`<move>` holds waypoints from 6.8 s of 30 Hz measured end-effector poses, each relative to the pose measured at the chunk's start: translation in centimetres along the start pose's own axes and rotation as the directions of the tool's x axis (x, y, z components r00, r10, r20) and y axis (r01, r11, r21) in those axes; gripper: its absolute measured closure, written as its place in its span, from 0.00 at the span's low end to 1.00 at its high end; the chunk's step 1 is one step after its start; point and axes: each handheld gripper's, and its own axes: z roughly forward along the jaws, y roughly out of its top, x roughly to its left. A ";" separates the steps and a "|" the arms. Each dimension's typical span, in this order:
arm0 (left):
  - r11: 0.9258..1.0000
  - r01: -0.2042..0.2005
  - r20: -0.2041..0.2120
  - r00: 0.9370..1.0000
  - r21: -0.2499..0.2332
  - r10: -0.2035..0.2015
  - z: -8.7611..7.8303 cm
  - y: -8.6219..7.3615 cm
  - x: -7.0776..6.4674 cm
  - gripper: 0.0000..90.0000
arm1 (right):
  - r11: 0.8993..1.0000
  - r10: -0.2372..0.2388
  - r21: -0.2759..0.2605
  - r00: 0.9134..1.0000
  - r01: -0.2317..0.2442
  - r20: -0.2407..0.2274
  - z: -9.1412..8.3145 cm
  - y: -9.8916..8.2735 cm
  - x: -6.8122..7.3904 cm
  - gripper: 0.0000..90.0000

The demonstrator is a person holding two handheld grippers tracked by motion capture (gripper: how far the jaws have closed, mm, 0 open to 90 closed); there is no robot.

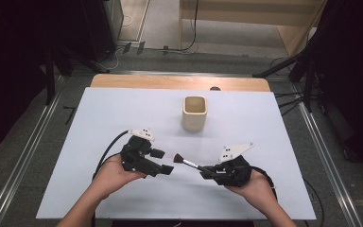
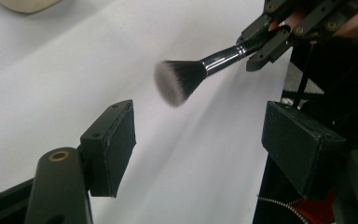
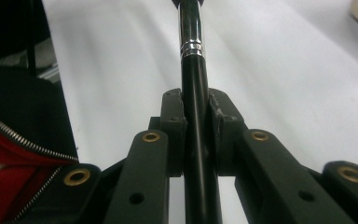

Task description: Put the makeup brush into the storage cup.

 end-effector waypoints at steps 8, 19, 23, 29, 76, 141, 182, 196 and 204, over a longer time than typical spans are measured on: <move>0.998 0.040 -0.013 0.999 -0.044 -0.040 0.5 -0.7 0.1 0.28 | 0.996 0.076 -0.050 0.996 -0.073 0.047 0.0 -0.2 0.5 0.88; 0.995 0.060 -0.013 0.998 -0.074 -0.061 0.5 -0.8 0.2 0.28 | 0.986 0.123 -0.130 0.985 -0.108 0.117 -0.2 -0.1 1.1 0.88; 0.994 0.065 -0.007 0.998 -0.088 -0.066 0.6 -0.7 0.0 0.28 | 0.982 0.139 -0.147 0.981 -0.119 0.134 -0.1 0.1 1.5 0.88; 0.993 0.068 0.000 0.998 -0.095 -0.069 0.6 -0.6 -0.2 0.28 | 0.970 0.175 -0.192 0.974 -0.146 0.143 0.3 0.6 2.4 0.88; 0.975 0.140 0.016 0.990 -0.175 -0.139 1.4 -0.2 -0.6 0.28 | 0.802 0.396 -0.530 0.909 -0.275 0.128 5.5 -1.9 5.4 0.88; 0.854 0.441 0.185 0.896 -0.278 -0.403 2.8 0.5 1.2 0.78 | 0.761 0.406 -0.583 0.910 -0.285 0.086 6.9 -1.2 5.6 0.88; 0.869 0.447 0.176 0.892 -0.214 -0.416 2.1 0.5 1.7 0.87 | 0.868 0.333 -0.423 0.937 -0.259 0.108 7.0 0.1 5.6 0.51; 0.907 0.381 0.075 0.925 -0.179 -0.374 1.7 0.7 1.9 0.87 | 0.914 0.298 -0.316 0.950 -0.255 0.096 6.7 1.9 4.3 0.37; 0.920 0.353 0.031 0.935 -0.170 -0.353 1.4 0.8 2.2 0.87 | 0.939 0.271 -0.241 0.960 -0.246 0.075 7.0 3.2 3.9 0.29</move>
